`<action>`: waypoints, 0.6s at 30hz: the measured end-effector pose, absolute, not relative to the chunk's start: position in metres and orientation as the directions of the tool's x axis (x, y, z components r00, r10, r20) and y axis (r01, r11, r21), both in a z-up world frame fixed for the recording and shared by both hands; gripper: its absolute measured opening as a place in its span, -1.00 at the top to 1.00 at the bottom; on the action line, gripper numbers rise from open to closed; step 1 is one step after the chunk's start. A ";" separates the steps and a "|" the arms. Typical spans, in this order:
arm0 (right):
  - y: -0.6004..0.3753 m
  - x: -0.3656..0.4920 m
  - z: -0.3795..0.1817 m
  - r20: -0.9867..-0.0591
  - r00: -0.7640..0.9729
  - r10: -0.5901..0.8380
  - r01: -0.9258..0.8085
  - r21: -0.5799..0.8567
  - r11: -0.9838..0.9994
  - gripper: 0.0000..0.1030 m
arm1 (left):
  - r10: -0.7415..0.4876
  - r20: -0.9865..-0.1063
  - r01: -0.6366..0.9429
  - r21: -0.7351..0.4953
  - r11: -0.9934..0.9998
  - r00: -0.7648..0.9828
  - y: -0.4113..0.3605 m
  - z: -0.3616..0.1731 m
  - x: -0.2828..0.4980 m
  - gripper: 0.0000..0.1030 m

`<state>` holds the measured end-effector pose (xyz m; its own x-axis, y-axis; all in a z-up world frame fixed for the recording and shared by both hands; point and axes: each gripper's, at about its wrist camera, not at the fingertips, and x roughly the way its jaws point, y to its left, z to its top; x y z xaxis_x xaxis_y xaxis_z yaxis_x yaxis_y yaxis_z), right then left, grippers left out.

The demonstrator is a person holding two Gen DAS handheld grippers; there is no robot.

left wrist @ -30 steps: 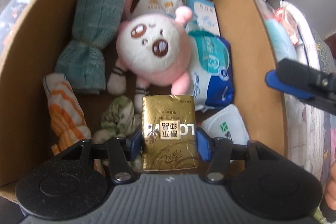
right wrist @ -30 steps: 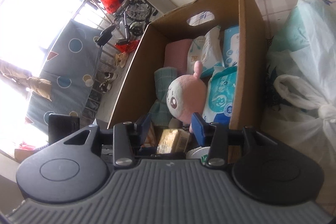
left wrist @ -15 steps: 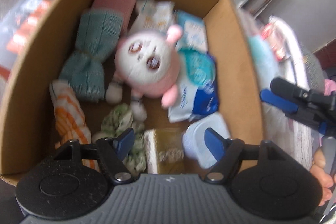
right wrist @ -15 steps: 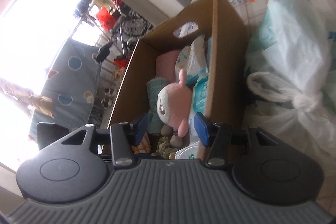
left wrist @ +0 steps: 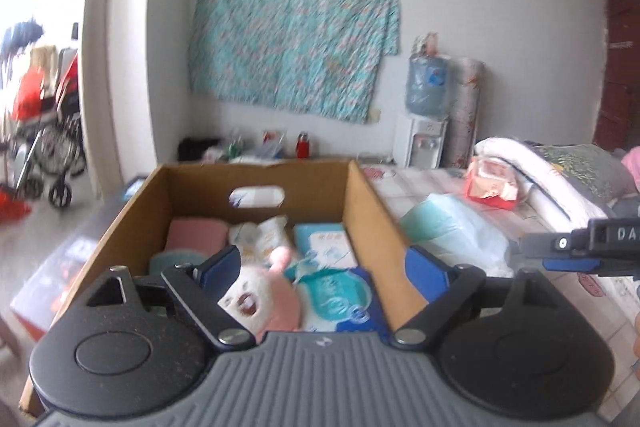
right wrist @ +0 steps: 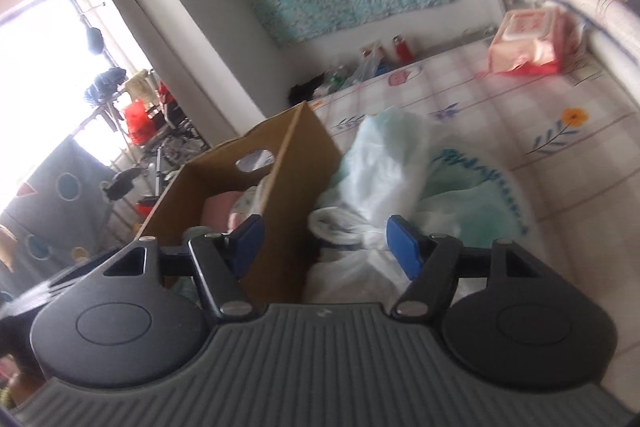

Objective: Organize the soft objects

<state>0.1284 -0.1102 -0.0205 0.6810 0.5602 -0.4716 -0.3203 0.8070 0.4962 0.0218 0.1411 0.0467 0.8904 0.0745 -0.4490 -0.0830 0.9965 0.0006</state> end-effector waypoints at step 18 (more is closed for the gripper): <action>-0.131 0.068 -0.057 -0.470 0.740 0.482 -0.338 0.361 0.869 -0.45 | 0.083 -0.327 -0.071 0.049 0.996 0.941 0.094 0.031 -0.055 -0.78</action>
<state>0.0684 -0.1308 -0.0570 0.7396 0.4821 -0.4696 -0.3377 0.8694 0.3608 -0.0548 0.0937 0.0306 0.9414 0.0829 -0.3269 -0.0708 0.9963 0.0487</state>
